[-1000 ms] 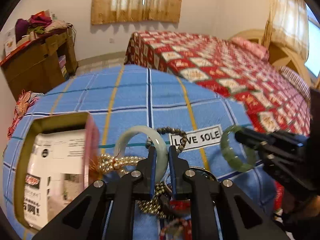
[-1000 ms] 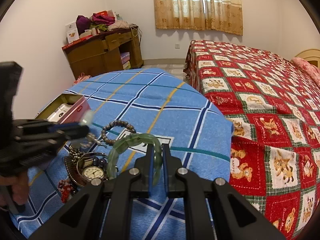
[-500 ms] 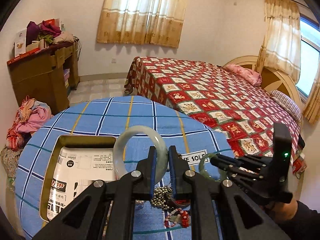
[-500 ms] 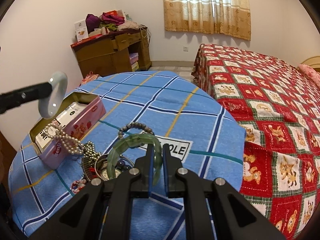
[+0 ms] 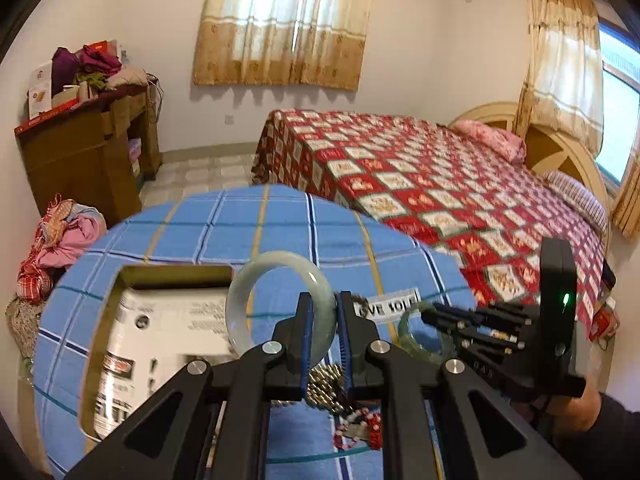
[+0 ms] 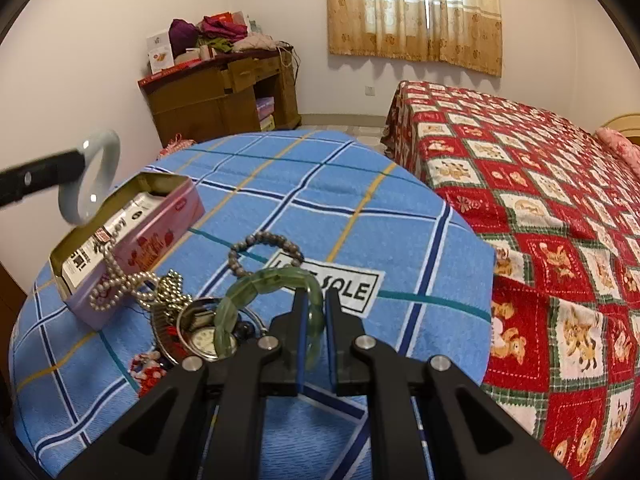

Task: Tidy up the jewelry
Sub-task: 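Lift both bangles and carry them toward the pink tin with both tools, then lower both bangles into the pink tin and open both tools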

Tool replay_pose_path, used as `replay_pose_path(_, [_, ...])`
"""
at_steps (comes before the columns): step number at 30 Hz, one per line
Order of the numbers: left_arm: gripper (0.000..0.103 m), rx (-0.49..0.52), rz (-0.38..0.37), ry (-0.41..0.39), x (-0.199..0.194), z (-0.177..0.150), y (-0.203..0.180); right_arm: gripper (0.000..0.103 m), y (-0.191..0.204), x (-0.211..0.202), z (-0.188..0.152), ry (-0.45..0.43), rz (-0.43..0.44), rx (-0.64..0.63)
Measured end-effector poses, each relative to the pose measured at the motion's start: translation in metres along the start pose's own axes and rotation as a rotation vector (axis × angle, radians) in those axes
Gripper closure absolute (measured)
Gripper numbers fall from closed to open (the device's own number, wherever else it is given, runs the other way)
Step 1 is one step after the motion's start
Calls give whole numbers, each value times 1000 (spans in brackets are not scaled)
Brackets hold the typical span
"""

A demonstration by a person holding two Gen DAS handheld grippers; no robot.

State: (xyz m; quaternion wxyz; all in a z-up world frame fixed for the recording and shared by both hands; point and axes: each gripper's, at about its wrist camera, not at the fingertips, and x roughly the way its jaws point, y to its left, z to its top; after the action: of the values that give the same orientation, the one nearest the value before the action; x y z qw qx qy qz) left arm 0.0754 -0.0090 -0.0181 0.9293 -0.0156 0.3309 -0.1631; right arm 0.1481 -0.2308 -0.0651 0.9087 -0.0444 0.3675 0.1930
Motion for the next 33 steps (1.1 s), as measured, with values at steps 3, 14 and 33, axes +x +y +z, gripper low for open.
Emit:
replay_pose_path(3, [92, 40, 14, 39, 15, -15, -15, 92, -3, 0, 0, 2, -6, 4])
replay_pose_path(14, [92, 148, 51, 12, -3, -19, -37, 92, 5, -5, 13, -13, 12, -11])
replay_pose_path(33, [91, -47, 269, 1, -10, 8, 115, 92, 118, 34, 89, -7, 172, -220])
